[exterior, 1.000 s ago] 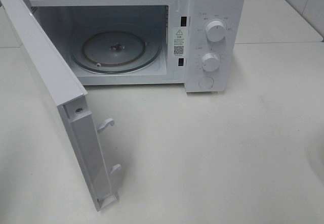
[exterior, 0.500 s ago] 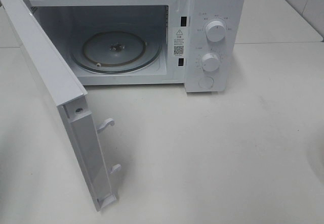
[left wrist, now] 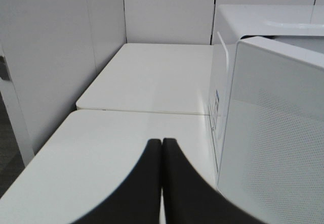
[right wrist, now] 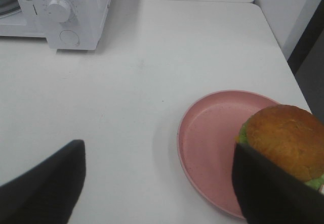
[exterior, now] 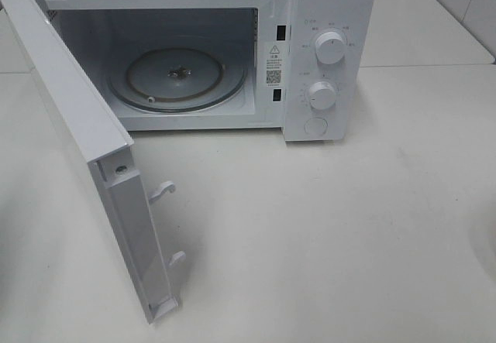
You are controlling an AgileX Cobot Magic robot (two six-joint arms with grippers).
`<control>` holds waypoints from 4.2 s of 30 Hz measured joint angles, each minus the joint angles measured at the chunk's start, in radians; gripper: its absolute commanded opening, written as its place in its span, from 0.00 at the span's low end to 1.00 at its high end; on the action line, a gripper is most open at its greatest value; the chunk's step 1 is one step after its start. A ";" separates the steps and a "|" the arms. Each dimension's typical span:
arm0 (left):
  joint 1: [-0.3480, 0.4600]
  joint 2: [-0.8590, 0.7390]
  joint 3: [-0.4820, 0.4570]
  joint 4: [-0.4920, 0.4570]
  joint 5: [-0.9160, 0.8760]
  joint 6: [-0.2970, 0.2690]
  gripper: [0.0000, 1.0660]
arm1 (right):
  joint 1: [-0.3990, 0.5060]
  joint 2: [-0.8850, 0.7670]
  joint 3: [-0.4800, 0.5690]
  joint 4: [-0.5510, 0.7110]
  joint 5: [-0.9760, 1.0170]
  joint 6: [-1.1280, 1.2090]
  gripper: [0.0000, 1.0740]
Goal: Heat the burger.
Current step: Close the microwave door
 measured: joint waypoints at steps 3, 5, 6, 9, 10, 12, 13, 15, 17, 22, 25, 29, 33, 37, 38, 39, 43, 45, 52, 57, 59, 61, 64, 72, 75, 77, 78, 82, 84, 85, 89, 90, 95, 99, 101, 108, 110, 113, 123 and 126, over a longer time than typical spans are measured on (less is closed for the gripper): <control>0.000 0.097 0.000 0.026 -0.065 -0.053 0.00 | 0.000 0.000 0.000 0.000 0.000 0.000 0.71; 0.000 0.186 -0.004 0.076 -0.114 -0.080 0.00 | 0.000 0.000 0.000 0.000 0.000 0.000 0.71; 0.000 0.186 -0.004 0.076 -0.114 -0.080 0.00 | 0.000 0.000 0.000 0.000 0.000 0.000 0.71; 0.000 0.252 -0.023 0.148 -0.144 -0.091 0.00 | 0.000 0.000 0.000 0.000 0.000 0.000 0.71; 0.000 0.296 -0.039 0.191 -0.156 -0.108 0.00 | 0.000 0.000 0.000 -0.001 0.000 0.000 0.71; 0.000 0.317 -0.048 0.215 -0.163 -0.121 0.00 | 0.000 0.000 0.000 -0.001 0.000 0.000 0.71; 0.000 0.351 -0.064 0.262 -0.170 -0.151 0.00 | 0.000 0.000 0.000 -0.001 0.000 0.000 0.71; 0.000 0.367 -0.071 0.289 -0.177 -0.168 0.00 | 0.000 0.000 0.000 -0.001 0.000 0.000 0.71; 0.000 0.398 -0.081 0.339 -0.208 -0.196 0.00 | 0.000 0.000 0.000 -0.001 0.000 0.000 0.71; 0.000 0.507 -0.090 0.426 -0.329 -0.217 0.00 | 0.000 0.000 0.000 -0.001 0.000 0.000 0.71; 0.000 0.543 -0.096 0.439 -0.346 -0.217 0.00 | 0.000 0.000 0.000 -0.001 0.000 0.000 0.71; 0.000 0.626 -0.137 0.509 -0.386 -0.222 0.00 | 0.000 0.000 0.000 -0.001 0.000 0.000 0.71; 0.000 0.663 -0.169 0.553 -0.410 -0.239 0.00 | 0.000 0.000 0.000 -0.001 0.000 0.000 0.71; 0.000 0.718 -0.219 0.633 -0.430 -0.273 0.00 | 0.000 0.000 0.000 -0.001 0.000 0.000 0.71; 0.000 0.718 -0.219 0.633 -0.430 -0.273 0.00 | 0.000 0.000 0.000 -0.001 0.000 0.000 0.71; 0.000 0.737 -0.233 0.676 -0.430 -0.296 0.00 | 0.000 0.000 0.000 -0.001 0.000 0.000 0.71; 0.000 0.763 -0.246 0.716 -0.448 -0.334 0.00 | 0.000 0.000 0.000 -0.001 0.000 0.000 0.71; -0.001 0.790 -0.249 0.738 -0.472 -0.347 0.00 | 0.000 0.000 0.000 -0.001 0.000 0.000 0.71; -0.044 0.831 -0.250 0.720 -0.479 -0.344 0.00 | 0.000 0.000 0.000 -0.001 0.000 0.000 0.71; -0.086 0.861 -0.253 0.706 -0.481 -0.329 0.00 | 0.000 0.000 0.000 -0.001 0.000 0.000 0.71; -0.110 0.872 -0.267 0.690 -0.481 -0.328 0.00 | 0.000 0.000 0.000 -0.001 0.000 0.000 0.71; -0.118 0.875 -0.272 0.683 -0.481 -0.328 0.00 | 0.000 0.000 0.000 -0.001 0.000 0.000 0.71; -0.158 0.890 -0.299 0.645 -0.481 -0.325 0.00 | 0.000 0.000 0.000 -0.001 0.000 0.000 0.71; -0.218 0.920 -0.350 0.598 -0.473 -0.324 0.00 | 0.000 0.000 0.000 -0.001 0.000 0.000 0.71; -0.246 0.943 -0.390 0.587 -0.465 -0.324 0.00 | 0.000 0.000 0.000 -0.001 0.000 0.000 0.71; -0.259 0.957 -0.419 0.584 -0.461 -0.324 0.00 | 0.000 0.000 0.000 -0.001 0.000 0.000 0.71; -0.259 0.957 -0.419 0.584 -0.461 -0.324 0.00 | 0.000 0.000 0.000 -0.001 0.000 0.000 0.71; -0.291 0.975 -0.462 0.567 -0.446 -0.325 0.00 | 0.000 0.000 0.000 -0.001 0.000 0.000 0.71; -0.307 0.983 -0.480 0.561 -0.433 -0.325 0.00 | 0.000 0.000 0.000 -0.001 0.000 0.000 0.71; -0.316 0.989 -0.490 0.556 -0.426 -0.325 0.00 | 0.000 0.000 0.000 -0.001 0.000 0.000 0.71; -0.340 1.010 -0.520 0.544 -0.411 -0.325 0.00 | 0.000 0.000 0.000 -0.001 0.000 0.000 0.71; -0.355 1.023 -0.540 0.538 -0.396 -0.325 0.00 | 0.000 0.000 0.000 -0.001 0.000 0.000 0.71; -0.388 1.053 -0.592 0.506 -0.391 -0.325 0.00 | 0.000 0.000 0.000 -0.001 0.000 0.000 0.71; -0.410 1.069 -0.621 0.479 -0.371 -0.325 0.00 | 0.000 0.000 0.000 -0.001 0.000 0.000 0.71; -0.422 1.079 -0.643 0.465 -0.345 -0.325 0.00 | 0.000 0.000 0.000 -0.001 0.000 0.000 0.71; -0.482 1.129 -0.740 0.460 -0.280 -0.325 0.00 | 0.000 0.000 0.000 -0.001 0.000 0.000 0.71; -0.498 1.142 -0.762 0.463 -0.264 -0.325 0.00 | 0.000 0.000 0.000 -0.001 0.000 0.000 0.71; -0.518 1.160 -0.793 0.469 -0.235 -0.325 0.00 | 0.000 0.000 0.000 -0.001 0.000 0.000 0.71; -0.542 1.212 -0.887 0.500 -0.189 -0.327 0.00 | 0.000 0.000 0.000 -0.001 0.000 0.000 0.71; -0.550 1.226 -0.919 0.465 -0.170 -0.338 0.00 | 0.000 0.000 0.000 -0.001 0.000 0.000 0.71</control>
